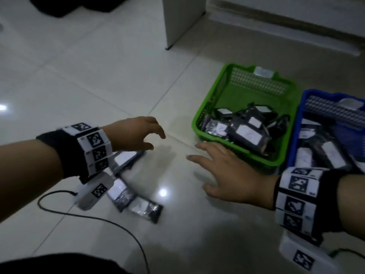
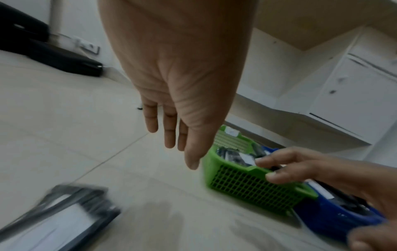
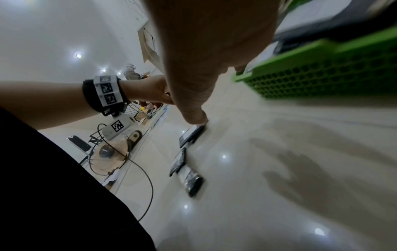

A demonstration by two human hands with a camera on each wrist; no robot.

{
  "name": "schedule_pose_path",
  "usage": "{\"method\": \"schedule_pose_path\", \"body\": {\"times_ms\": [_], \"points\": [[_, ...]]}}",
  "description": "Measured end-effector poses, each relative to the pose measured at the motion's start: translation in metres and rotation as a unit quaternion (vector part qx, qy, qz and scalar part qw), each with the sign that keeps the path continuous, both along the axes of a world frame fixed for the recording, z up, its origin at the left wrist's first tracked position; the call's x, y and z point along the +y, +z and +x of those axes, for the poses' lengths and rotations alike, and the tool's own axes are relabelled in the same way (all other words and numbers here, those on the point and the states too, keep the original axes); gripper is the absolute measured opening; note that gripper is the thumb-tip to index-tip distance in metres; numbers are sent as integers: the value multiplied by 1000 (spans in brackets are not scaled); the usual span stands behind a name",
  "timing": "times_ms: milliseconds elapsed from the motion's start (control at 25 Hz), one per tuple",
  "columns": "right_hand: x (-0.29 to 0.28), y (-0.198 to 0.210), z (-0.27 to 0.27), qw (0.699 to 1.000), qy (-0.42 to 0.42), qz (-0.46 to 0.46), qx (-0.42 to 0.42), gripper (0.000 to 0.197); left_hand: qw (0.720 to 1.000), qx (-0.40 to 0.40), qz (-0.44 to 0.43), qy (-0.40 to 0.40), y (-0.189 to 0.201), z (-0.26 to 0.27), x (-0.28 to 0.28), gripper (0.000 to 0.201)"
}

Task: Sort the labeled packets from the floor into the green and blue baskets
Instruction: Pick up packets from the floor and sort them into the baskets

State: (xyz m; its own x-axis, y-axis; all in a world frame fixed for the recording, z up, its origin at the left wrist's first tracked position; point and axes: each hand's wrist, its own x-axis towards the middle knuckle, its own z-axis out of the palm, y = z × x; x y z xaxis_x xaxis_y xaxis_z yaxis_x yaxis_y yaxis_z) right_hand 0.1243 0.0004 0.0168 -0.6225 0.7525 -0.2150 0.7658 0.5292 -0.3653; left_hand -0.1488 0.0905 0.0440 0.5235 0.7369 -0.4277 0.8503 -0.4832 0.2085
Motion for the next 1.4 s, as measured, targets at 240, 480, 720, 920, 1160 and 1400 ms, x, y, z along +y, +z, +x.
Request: {"method": "schedule_pose_path", "body": {"times_ms": [240,480,720,920,1160,1400], "points": [[-22,-61,-132,997,27,-69,2,78,987,51,45,146,-68,-95,-53,66],[-43,-93,-170,991,-20,-111,-68,59,965,15,9,260,-107,-98,-56,77],[-5,-83,-144,972,-133,-192,-22,28,947,-65,35,314,-101,-88,-42,39],[58,-26,-92,922,-251,-256,149,26,818,-326,-161,445,-54,-56,-19,28],[93,58,-7,864,-297,-322,247,22,739,-457,-265,417,25,16,18,24],[92,79,82,815,-373,-305,323,24,760,-462,-233,393,46,103,49,27]]}}
